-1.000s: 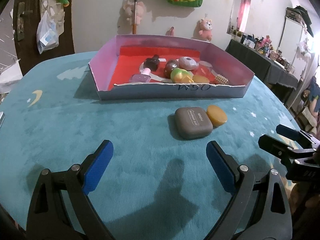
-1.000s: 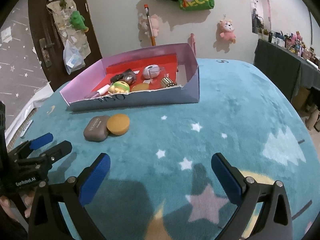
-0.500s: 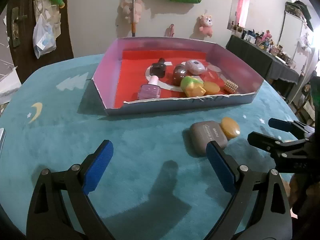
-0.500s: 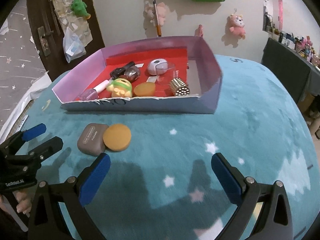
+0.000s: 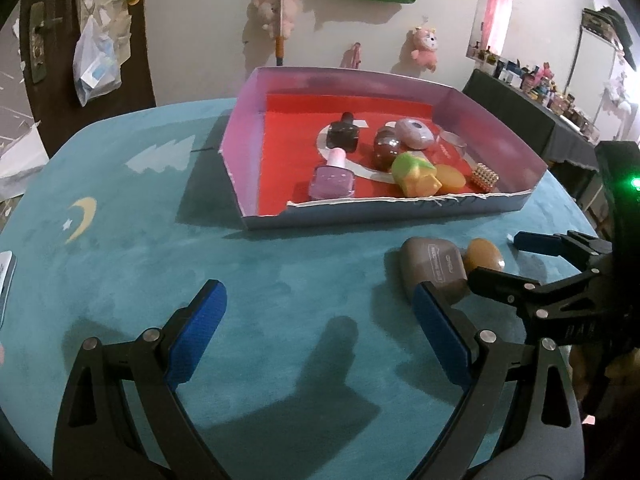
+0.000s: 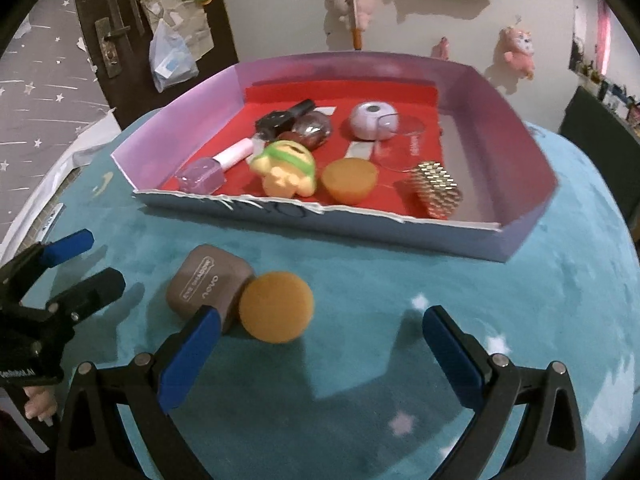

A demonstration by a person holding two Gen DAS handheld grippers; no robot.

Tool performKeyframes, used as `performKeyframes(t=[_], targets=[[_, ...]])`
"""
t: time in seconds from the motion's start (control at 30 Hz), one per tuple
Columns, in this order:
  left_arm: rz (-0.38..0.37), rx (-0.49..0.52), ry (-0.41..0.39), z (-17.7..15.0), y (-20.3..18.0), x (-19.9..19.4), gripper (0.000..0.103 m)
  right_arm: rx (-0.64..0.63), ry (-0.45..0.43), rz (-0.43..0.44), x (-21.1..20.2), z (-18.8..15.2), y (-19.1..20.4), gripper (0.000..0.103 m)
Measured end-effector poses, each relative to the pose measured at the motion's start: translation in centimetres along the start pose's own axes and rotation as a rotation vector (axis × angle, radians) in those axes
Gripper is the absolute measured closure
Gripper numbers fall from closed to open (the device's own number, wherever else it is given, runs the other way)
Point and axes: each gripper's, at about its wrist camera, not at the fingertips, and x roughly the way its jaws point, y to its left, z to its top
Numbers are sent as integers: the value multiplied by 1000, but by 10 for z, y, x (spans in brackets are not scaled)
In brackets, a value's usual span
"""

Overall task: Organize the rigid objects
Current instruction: 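Grasp the brown eye shadow case with the left tool while the right grasps the orange sponge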

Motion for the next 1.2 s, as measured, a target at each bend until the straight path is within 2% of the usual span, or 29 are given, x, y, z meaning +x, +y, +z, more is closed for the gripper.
performKeyframes(t=[0.2, 0.37, 0.53, 0.8, 0.93, 1.1, 1.2], targets=[[7, -16, 4, 0, 4, -1, 8, 15, 9, -1, 2, 1, -8, 0], [6, -11, 8, 0, 4, -1, 8, -43, 16, -43, 4, 3, 0, 0], [8, 3, 12, 0, 3, -1, 8, -40, 22, -63, 9, 6, 0, 0], [-4, 7, 29, 2, -1, 5, 8, -35, 12, 10, 9, 10, 0, 0], [-25, 34, 46, 6, -12, 13, 8, -55, 0, -74, 6, 5, -6, 0], [-50, 69, 77, 10, -26, 25, 8, -22, -8, -64, -1, 0, -24, 0], [-62, 78, 99, 11, -32, 32, 8, -4, -15, -8, -5, -1, -35, 0]])
